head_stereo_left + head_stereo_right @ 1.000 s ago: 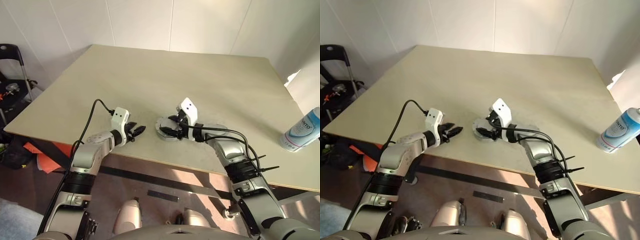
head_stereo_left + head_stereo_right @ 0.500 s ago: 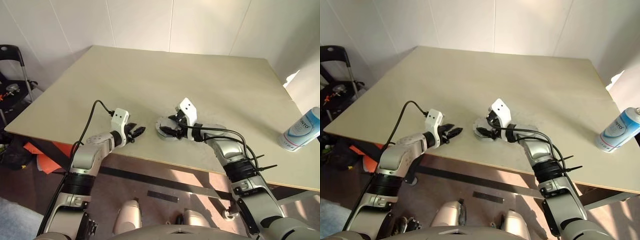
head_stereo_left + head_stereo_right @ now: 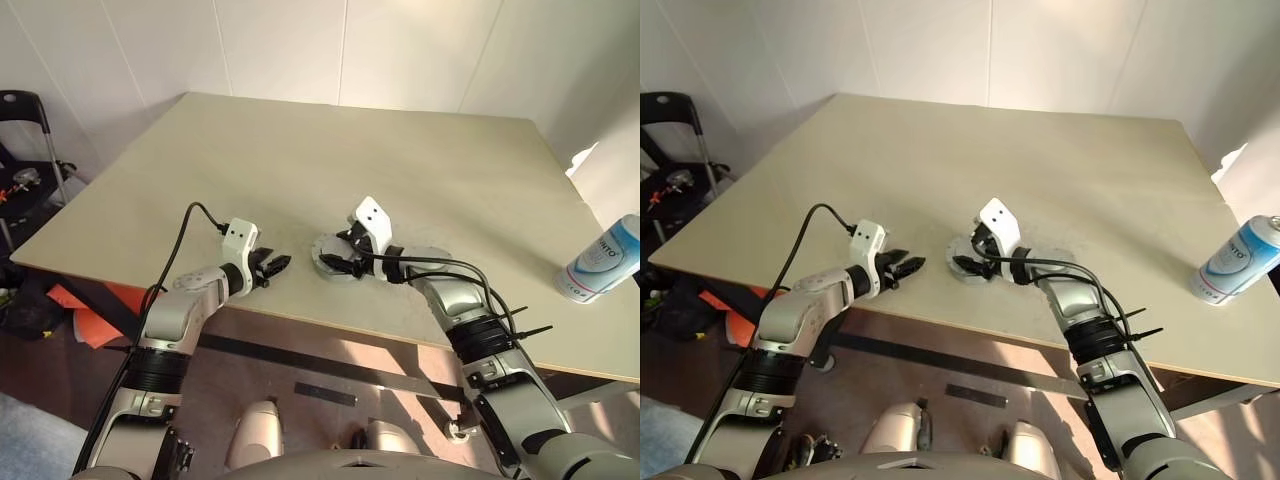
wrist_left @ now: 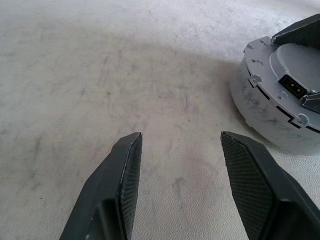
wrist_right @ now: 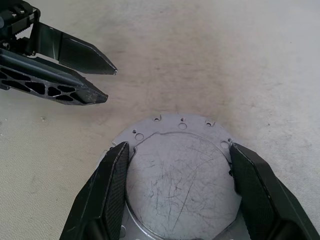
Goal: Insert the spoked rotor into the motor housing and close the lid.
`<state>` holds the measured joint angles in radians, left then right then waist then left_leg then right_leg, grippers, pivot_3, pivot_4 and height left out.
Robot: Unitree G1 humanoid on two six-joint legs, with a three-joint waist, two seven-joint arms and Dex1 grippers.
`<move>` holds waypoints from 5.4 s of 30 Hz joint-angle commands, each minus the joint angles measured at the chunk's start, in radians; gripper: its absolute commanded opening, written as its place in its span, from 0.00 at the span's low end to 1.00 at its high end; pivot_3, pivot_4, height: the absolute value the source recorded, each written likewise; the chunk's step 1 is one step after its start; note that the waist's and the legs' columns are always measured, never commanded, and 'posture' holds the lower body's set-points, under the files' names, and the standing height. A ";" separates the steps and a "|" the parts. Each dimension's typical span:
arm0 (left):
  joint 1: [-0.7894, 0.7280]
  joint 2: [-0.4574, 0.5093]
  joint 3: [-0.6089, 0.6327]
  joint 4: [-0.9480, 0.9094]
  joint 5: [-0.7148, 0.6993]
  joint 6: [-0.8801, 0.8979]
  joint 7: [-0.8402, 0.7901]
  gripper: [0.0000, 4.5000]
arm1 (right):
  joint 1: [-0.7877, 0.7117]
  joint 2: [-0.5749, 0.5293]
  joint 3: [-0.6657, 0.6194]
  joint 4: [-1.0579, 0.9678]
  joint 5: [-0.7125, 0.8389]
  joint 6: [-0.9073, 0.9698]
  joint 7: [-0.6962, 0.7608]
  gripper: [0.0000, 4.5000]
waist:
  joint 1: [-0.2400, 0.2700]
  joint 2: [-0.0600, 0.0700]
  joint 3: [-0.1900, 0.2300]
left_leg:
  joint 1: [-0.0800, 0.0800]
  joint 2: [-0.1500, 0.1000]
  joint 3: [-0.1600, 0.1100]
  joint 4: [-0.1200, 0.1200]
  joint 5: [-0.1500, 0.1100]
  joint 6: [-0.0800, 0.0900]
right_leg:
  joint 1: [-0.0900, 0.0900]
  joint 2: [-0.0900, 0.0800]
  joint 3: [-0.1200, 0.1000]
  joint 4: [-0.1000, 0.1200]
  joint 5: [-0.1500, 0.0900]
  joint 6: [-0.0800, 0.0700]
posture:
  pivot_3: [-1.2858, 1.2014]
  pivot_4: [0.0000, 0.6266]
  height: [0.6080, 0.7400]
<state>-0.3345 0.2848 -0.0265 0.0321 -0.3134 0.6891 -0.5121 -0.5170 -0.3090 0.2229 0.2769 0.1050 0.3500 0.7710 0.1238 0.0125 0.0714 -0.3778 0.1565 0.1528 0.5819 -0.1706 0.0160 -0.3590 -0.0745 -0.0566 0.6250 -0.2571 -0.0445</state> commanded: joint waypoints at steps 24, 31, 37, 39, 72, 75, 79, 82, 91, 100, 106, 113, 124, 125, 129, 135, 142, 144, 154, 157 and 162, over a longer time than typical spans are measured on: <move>-0.005 -0.011 0.010 -0.042 -0.011 0.000 0.009 0.59 | 0.031 -0.068 0.087 -0.021 -0.069 0.043 0.023 0.69 | 0.004 -0.002 -0.001 | 0.005 -0.001 0.000 -0.001 -0.001 0.001 | 0.007 -0.001 0.000 -0.003 0.000 0.000 | 0.52 0.00 1.00; -0.010 -0.018 0.015 -0.044 -0.017 0.003 0.014 0.59 | 0.033 -0.043 0.112 0.032 -0.078 0.066 0.016 0.69 | 0.000 -0.004 -0.005 | 0.005 -0.001 0.000 -0.001 -0.001 0.002 | 0.008 0.000 0.000 -0.004 0.000 0.000 | 0.52 0.00 1.00; -0.081 -0.109 0.058 -0.014 -0.077 0.039 0.060 0.59 | 0.017 -0.026 0.110 0.108 -0.083 0.073 0.011 0.69 | -0.001 -0.008 -0.012 | 0.011 0.000 0.000 -0.003 -0.001 0.001 | 0.012 0.000 0.000 -0.005 -0.001 0.000 | 0.52 0.00 1.00; -0.121 -0.158 0.083 0.005 -0.116 0.066 0.074 0.59 | 0.010 -0.022 0.110 0.125 -0.087 0.070 0.006 0.69 | -0.002 -0.009 -0.013 | 0.013 0.000 0.000 -0.003 -0.001 0.001 | 0.014 0.000 0.000 -0.005 -0.001 0.001 | 0.52 0.00 1.00; -0.214 -0.258 0.192 0.302 -0.234 0.324 0.175 0.00 | 0.000 -0.054 0.050 -0.043 -0.016 0.078 0.060 0.97 | 0.000 -0.006 -0.022 | 0.029 -0.002 0.000 -0.019 -0.001 0.000 | 0.026 0.000 0.000 -0.021 -0.006 0.010 | 0.52 0.00 1.00; -0.212 -0.257 0.190 0.300 -0.238 0.329 0.176 0.00 | 0.015 -0.077 0.032 -0.136 0.020 0.089 0.103 0.97 | 0.002 -0.006 -0.021 | 0.026 -0.003 0.000 -0.020 -0.001 0.000 | 0.025 0.000 0.000 -0.022 -0.006 0.010 | 0.52 0.00 1.00; -0.213 -0.256 0.184 0.301 -0.244 0.334 0.173 0.00 | 0.029 -0.099 -0.012 -0.240 0.086 0.116 0.143 0.97 | 0.002 -0.006 -0.021 | 0.018 -0.003 0.000 -0.021 -0.002 0.002 | 0.020 0.000 0.000 -0.022 -0.003 0.005 | 0.52 0.00 1.00; -0.214 -0.256 0.179 0.303 -0.245 0.334 0.169 0.00 | 0.016 -0.094 -0.062 -0.261 0.130 0.166 0.126 0.97 | 0.002 -0.006 -0.021 | 0.008 -0.003 0.000 -0.020 -0.002 0.004 | 0.009 0.000 0.000 -0.022 -0.003 0.004 | 0.52 0.00 1.00; -0.221 -0.262 0.177 0.301 -0.249 0.298 0.134 0.00 | -0.031 -0.113 -0.164 -0.207 0.153 0.340 0.006 0.97 | 0.004 -0.005 -0.020 | 0.004 -0.004 0.000 -0.018 -0.004 0.007 | 0.008 -0.001 0.000 -0.022 -0.003 0.004 | 0.52 0.00 1.00; -0.210 -0.266 0.173 0.264 -0.262 0.251 0.076 0.00 | -0.006 -0.150 -0.275 -0.235 0.303 0.621 0.017 0.97 | 0.004 -0.002 -0.017 | 0.004 -0.004 0.000 -0.018 -0.004 0.006 | 0.008 -0.001 0.000 -0.022 -0.003 0.004 | 0.52 0.00 1.00; -0.205 -0.266 0.177 0.247 -0.269 0.243 0.063 0.00 | -0.010 -0.162 -0.374 -0.235 0.435 0.889 -0.007 0.97 | 0.004 -0.002 -0.016 | 0.003 -0.004 0.000 -0.018 -0.004 0.006 | 0.007 -0.001 0.000 -0.022 -0.003 0.004 | 0.52 0.00 1.00; -0.199 -0.263 0.179 0.232 -0.276 0.245 0.052 0.00 | 0.012 -0.142 -0.431 -0.227 0.497 1.054 -0.069 0.97 | 0.005 -0.002 -0.016 | 0.003 -0.004 0.000 -0.018 -0.002 0.002 | 0.006 -0.001 0.000 -0.022 -0.003 0.004 | 0.52 0.00 1.00; -0.192 -0.260 0.174 0.213 -0.277 0.260 0.047 0.00 | 0.030 -0.050 -0.482 -0.201 0.517 1.131 -0.176 0.97 | 0.005 -0.002 -0.016 | 0.003 -0.004 0.000 -0.018 0.000 0.000 | 0.006 -0.001 0.000 -0.022 -0.003 0.004 | 0.52 0.00 1.00; -0.192 -0.260 0.173 0.213 -0.277 0.261 0.047 0.00 | 0.024 -0.038 -0.492 -0.199 0.519 1.139 -0.185 0.97 | 0.005 -0.002 -0.016 | 0.004 -0.003 0.000 -0.019 0.000 0.000 | 0.006 -0.001 0.000 -0.021 -0.003 0.004 | 0.52 0.00 1.00; -0.193 -0.257 0.175 0.216 -0.275 0.259 0.047 0.00 | 0.011 0.027 -0.514 -0.199 0.522 1.176 -0.223 0.97 | 0.004 -0.002 -0.016 | 0.004 -0.003 0.000 -0.019 0.001 -0.001 | 0.006 -0.001 0.000 -0.021 -0.003 0.004 | 0.52 0.00 1.00; -0.197 -0.251 0.180 0.224 -0.270 0.253 0.050 0.00 | -0.022 0.117 -0.545 -0.171 0.516 1.207 -0.270 0.97 | 0.003 -0.002 -0.016 | 0.005 -0.003 0.000 -0.020 0.001 -0.002 | 0.006 -0.001 0.000 -0.021 -0.003 0.004 | 0.52 0.00 1.00; -0.201 -0.245 0.184 0.231 -0.267 0.243 0.052 0.00 | -0.088 0.203 -0.595 -0.103 0.506 1.196 -0.330 0.97 | -0.007 -0.002 -0.016 | 0.009 -0.002 0.001 -0.023 0.004 -0.007 | 0.005 0.000 0.000 -0.019 -0.003 0.004 | 0.52 0.00 1.00; -0.200 -0.245 0.187 0.230 -0.266 0.240 0.055 0.00 | -0.105 0.228 -0.602 -0.088 0.504 1.189 -0.347 0.97 | -0.009 -0.002 -0.016 | 0.009 -0.002 0.001 -0.026 0.006 -0.010 | 0.005 0.000 0.000 -0.019 -0.004 0.004 | 0.52 0.00 1.00; -0.198 -0.231 0.191 0.231 -0.267 0.235 0.057 0.00 | -0.147 0.296 -0.608 0.017 0.469 1.103 -0.422 0.89 | -0.029 -0.002 -0.016 | 0.010 -0.002 0.001 -0.032 0.007 -0.013 | 0.003 0.001 0.000 -0.020 -0.004 0.002 | 0.52 0.00 1.00; -0.195 -0.230 0.190 0.230 -0.265 0.233 0.059 0.00 | -0.150 0.285 -0.601 0.031 0.467 1.084 -0.424 0.72 | -0.029 -0.002 -0.016 | 0.012 -0.002 0.002 -0.033 0.008 -0.014 | 0.003 0.001 0.000 -0.019 -0.004 0.002 | 0.52 0.00 1.00; -0.196 -0.230 0.190 0.234 -0.262 0.229 0.061 0.00 | -0.159 0.270 -0.595 0.041 0.471 1.060 -0.423 0.50 | -0.026 -0.002 -0.016 | 0.014 -0.002 0.002 -0.034 0.009 -0.015 | 0.006 0.001 0.000 -0.019 -0.006 0.006 | 0.52 0.00 1.00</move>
<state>-0.5284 0.0620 0.1833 0.2694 -0.5706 0.9115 -0.4498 -0.6534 -0.0514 -0.3988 0.3044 0.5741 1.4242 0.3571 0.0981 0.0108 0.0552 -0.3638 0.1544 0.1543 0.5480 -0.1615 0.0005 -0.3536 -0.0735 -0.0565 0.6059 -0.2635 -0.0388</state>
